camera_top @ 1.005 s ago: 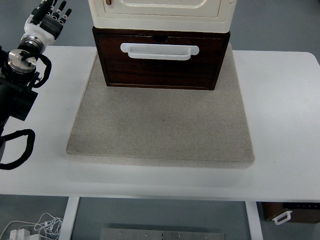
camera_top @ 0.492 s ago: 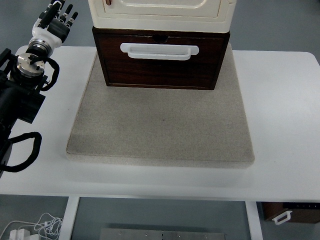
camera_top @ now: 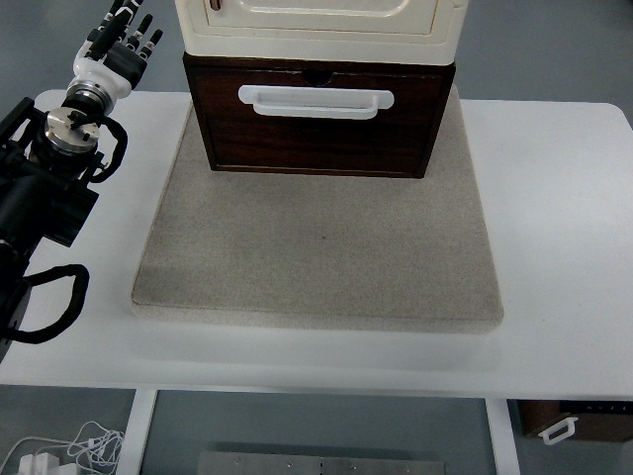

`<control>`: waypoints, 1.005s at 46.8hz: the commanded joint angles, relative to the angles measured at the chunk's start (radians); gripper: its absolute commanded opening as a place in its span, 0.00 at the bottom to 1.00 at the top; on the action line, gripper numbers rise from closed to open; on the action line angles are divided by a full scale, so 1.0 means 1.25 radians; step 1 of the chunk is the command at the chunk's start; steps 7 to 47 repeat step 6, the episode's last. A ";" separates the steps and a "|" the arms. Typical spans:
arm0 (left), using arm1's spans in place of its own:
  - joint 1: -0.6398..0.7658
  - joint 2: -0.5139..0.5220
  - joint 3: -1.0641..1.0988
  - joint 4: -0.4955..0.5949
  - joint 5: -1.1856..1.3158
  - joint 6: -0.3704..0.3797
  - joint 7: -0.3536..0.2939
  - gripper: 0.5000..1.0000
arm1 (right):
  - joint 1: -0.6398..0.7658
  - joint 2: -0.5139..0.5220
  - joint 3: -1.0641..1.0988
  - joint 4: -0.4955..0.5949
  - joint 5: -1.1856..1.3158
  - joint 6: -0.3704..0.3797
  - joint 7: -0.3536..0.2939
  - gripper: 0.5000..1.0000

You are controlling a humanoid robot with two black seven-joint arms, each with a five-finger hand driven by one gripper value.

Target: Close drawer under combined cabinet

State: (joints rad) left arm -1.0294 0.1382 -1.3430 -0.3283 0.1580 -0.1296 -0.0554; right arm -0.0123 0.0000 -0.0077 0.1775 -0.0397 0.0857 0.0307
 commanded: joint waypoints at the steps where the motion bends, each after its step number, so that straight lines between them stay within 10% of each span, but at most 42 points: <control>1: -0.001 0.000 0.001 0.000 0.001 0.001 0.000 1.00 | 0.000 0.000 0.000 0.000 0.000 0.000 0.000 0.90; 47: -0.001 0.000 0.001 0.000 0.001 0.001 0.000 1.00 | 0.000 0.000 0.000 0.000 0.000 -0.001 0.000 0.90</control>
